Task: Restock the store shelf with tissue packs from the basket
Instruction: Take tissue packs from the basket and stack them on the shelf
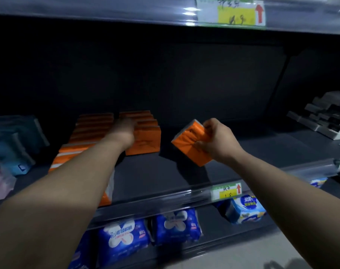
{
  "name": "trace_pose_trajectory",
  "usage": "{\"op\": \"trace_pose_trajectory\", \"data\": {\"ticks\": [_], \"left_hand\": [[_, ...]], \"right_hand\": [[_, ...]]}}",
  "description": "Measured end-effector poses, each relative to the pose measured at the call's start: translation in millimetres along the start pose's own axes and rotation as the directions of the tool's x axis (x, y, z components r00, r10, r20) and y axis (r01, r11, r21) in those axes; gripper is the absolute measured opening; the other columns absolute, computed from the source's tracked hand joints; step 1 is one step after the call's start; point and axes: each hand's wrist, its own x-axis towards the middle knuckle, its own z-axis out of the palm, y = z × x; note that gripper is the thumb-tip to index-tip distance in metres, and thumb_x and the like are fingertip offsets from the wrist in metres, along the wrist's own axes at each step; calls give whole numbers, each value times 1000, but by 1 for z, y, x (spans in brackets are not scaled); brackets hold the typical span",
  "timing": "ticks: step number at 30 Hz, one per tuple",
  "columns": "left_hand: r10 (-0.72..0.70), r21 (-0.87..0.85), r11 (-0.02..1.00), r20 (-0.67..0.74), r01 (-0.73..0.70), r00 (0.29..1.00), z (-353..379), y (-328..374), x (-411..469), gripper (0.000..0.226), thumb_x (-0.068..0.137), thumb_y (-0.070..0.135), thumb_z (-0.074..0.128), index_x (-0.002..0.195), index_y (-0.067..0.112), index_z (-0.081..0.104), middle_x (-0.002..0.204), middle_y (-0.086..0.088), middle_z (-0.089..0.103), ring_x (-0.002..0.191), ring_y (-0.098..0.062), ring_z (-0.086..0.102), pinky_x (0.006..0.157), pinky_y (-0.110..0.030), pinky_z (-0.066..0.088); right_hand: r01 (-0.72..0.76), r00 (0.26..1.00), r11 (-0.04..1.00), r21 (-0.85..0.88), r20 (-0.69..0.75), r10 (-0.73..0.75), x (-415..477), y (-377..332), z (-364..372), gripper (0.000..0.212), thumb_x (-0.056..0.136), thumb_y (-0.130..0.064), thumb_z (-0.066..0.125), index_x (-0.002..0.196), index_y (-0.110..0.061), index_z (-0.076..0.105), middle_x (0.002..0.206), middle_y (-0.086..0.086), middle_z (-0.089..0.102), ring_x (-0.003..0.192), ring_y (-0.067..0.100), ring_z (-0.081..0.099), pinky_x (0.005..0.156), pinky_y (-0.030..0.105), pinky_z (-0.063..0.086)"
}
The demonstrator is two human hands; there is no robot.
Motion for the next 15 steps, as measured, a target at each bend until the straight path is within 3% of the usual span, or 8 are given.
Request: {"op": "trace_pose_trajectory", "data": {"ticks": [10, 15], "left_hand": [[34, 66, 997, -40, -31, 999, 3, -8, 1, 45, 91, 6, 47, 137, 11, 46, 139, -16, 45, 122, -30, 48, 104, -37, 41], [24, 11, 1000, -138, -23, 990, -15, -12, -23, 46, 88, 9, 55, 133, 13, 51, 135, -16, 50, 119, -32, 51, 98, -36, 45]], "right_hand": [[43, 999, 997, -67, 34, -40, 15, -18, 17, 50, 73, -14, 75, 118, -16, 54, 104, 3, 61, 93, 21, 60, 79, 36, 52], [129, 988, 988, -90, 98, -120, 16, -38, 29, 41, 71, -15, 75, 108, -22, 60, 97, -1, 64, 88, 18, 61, 73, 31, 50]]}}
